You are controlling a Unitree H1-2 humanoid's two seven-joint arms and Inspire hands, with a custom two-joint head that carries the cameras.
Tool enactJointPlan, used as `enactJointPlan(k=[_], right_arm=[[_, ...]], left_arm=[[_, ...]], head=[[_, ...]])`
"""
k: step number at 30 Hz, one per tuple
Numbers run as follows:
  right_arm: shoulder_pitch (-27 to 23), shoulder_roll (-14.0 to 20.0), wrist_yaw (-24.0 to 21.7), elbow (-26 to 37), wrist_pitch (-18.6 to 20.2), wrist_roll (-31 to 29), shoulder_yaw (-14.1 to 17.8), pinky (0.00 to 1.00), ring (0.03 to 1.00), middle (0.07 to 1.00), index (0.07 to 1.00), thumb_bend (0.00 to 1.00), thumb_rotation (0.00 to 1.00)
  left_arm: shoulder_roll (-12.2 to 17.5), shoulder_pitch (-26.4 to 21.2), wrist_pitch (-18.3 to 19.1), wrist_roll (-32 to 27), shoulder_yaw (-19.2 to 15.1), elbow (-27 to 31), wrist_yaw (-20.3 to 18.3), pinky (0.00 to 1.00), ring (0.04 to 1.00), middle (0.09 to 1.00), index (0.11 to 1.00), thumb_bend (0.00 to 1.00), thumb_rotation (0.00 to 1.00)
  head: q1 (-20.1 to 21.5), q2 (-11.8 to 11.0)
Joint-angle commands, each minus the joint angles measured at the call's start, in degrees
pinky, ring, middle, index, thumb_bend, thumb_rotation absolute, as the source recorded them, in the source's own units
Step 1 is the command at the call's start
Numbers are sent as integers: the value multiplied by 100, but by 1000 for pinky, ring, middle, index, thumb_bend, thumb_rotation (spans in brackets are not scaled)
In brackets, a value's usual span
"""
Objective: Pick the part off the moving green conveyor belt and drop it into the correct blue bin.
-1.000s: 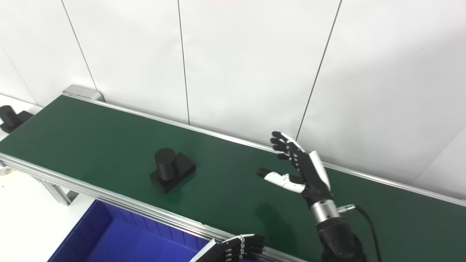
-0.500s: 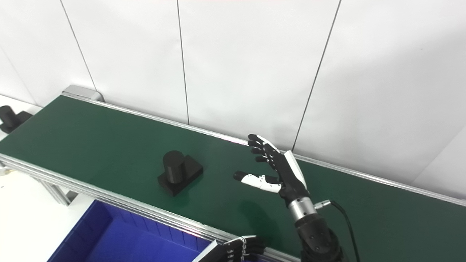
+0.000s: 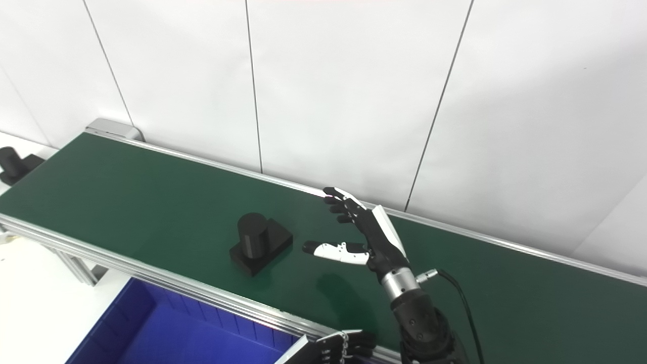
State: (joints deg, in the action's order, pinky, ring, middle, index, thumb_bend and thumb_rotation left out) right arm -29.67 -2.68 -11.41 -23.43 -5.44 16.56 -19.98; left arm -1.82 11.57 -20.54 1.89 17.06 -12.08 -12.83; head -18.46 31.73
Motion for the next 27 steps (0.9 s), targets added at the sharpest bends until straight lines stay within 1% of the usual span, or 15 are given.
enactJointPlan(k=[1,6,9,12,16,18,22,25,27], right_arm=[[-308,-178,60,71,-157,9,-31,779,824,840,875,781,411],[-372,-242,139,-124,-193,137,-79,784,832,844,864,795,407],[-432,-266,188,-294,-207,262,-154,779,830,841,868,803,429],[-484,-294,232,-451,-231,368,-210,760,821,834,868,816,432],[-558,-352,299,-715,-298,457,-272,737,821,837,860,822,439],[-605,-396,330,-896,-355,450,-280,741,824,838,857,826,427],[-719,-428,399,-1217,-440,540,-370,747,834,847,860,836,435],[-768,-425,478,-1372,-513,632,-436,740,832,847,859,843,433],[-791,-428,516,-1457,-549,681,-481,753,836,847,858,848,431]], left_arm=[[-85,-69,-36,79,35,168,55,778,821,837,831,1000,378],[-103,-69,-13,257,76,209,145,770,813,826,826,1000,379],[-120,-64,32,374,93,234,201,774,820,823,819,1000,379],[-130,-61,86,454,114,273,244,760,812,818,813,1000,377],[-141,-83,182,521,140,280,253,782,831,836,821,1000,375],[-151,-94,191,536,147,269,252,776,826,841,826,1000,367],[-180,-97,192,626,159,280,302,756,801,826,822,1000,360],[-201,-107,179,666,169,265,334,741,791,818,819,1000,357],[-210,-106,224,683,178,284,353,729,785,818,824,1000,351]], head=[[-9,16],[-40,40],[-49,54],[-58,68],[-84,73],[-94,76],[-122,96],[-142,119],[-155,128]])
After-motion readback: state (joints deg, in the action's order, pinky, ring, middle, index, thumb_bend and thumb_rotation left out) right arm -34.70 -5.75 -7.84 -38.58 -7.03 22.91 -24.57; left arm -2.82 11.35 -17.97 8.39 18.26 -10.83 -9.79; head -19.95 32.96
